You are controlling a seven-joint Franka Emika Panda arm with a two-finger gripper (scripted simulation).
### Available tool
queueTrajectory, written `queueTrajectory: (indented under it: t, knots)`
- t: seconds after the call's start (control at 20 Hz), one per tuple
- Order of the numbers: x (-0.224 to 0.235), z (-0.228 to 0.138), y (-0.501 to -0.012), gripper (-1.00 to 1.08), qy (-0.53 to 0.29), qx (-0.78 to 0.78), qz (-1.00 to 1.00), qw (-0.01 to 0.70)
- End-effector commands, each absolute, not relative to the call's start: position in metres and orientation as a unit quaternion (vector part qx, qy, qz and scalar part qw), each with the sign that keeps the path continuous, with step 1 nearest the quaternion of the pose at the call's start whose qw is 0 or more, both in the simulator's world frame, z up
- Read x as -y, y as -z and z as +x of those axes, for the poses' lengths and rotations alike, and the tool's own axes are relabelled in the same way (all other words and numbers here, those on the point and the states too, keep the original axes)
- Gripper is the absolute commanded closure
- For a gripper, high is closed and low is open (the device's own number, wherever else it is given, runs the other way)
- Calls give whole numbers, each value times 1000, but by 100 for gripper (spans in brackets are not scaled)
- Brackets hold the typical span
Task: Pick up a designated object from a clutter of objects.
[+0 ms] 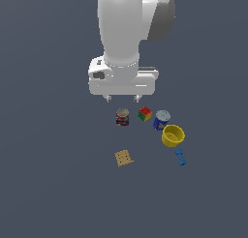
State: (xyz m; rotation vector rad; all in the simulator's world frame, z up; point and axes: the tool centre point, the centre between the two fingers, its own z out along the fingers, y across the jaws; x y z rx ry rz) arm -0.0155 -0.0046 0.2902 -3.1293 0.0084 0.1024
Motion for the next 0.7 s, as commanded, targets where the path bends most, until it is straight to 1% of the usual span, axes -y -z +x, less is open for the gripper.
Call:
queueTrajectory:
  t: [0.0,0.65]
  knots:
    - [5,-16,-290,-92,-33,-3,-999,5]
    - [-2,-11,-294,-92,-23,28,-999,-3]
